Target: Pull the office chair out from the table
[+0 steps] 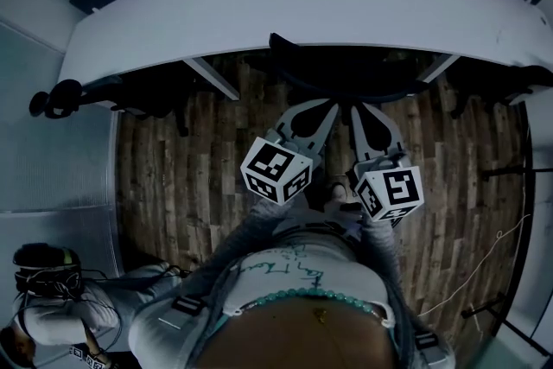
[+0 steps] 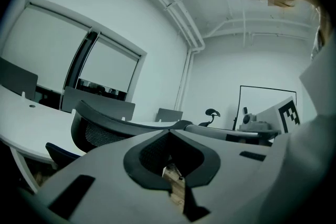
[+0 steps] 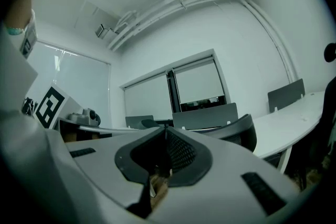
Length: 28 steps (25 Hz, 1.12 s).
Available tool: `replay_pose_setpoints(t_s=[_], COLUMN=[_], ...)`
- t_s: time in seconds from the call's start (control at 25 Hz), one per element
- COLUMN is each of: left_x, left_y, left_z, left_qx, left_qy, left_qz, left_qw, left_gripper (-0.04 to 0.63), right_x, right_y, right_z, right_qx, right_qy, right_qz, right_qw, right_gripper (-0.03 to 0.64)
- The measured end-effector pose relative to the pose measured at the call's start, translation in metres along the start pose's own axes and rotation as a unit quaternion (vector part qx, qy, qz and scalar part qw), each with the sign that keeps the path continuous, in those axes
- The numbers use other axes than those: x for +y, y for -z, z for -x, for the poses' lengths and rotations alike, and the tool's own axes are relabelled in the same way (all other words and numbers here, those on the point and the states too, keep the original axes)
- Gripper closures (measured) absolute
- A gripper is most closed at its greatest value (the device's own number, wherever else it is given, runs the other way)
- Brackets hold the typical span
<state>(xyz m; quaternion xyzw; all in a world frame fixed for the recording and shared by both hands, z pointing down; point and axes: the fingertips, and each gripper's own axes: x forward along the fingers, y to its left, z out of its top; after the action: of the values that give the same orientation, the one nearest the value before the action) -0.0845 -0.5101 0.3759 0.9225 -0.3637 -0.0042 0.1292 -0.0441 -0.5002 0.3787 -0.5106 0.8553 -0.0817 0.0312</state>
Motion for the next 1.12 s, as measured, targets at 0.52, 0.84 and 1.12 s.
replay_pose_setpoints(t_s=[0.52,0.84,1.12], left_x=[0.025,0.039,0.028], left_y=[0.003,0.015,0.019], left_z=[0.006,0.010,0.008], left_qx=[-0.015,-0.017,-0.025], left_qy=[0.029,0.033,0.044], left_qz=[0.039,0.113,0.140], left_qw=[0.9987,0.9929,0.9889], left_gripper=[0.584,0.583,0.578], right_x=[0.004,-0.008,-0.011], right_y=[0.012,0.029,0.034], right_z=[-0.015,-0.013,-0.004], right_qx=[0.003,0.015,0.022], right_qy=[0.007,0.020,0.001], right_qz=[-0.032,-0.062,-0.084], right_qw=[0.999,0.998,0.996], right_gripper=[0.594,0.592,0.589])
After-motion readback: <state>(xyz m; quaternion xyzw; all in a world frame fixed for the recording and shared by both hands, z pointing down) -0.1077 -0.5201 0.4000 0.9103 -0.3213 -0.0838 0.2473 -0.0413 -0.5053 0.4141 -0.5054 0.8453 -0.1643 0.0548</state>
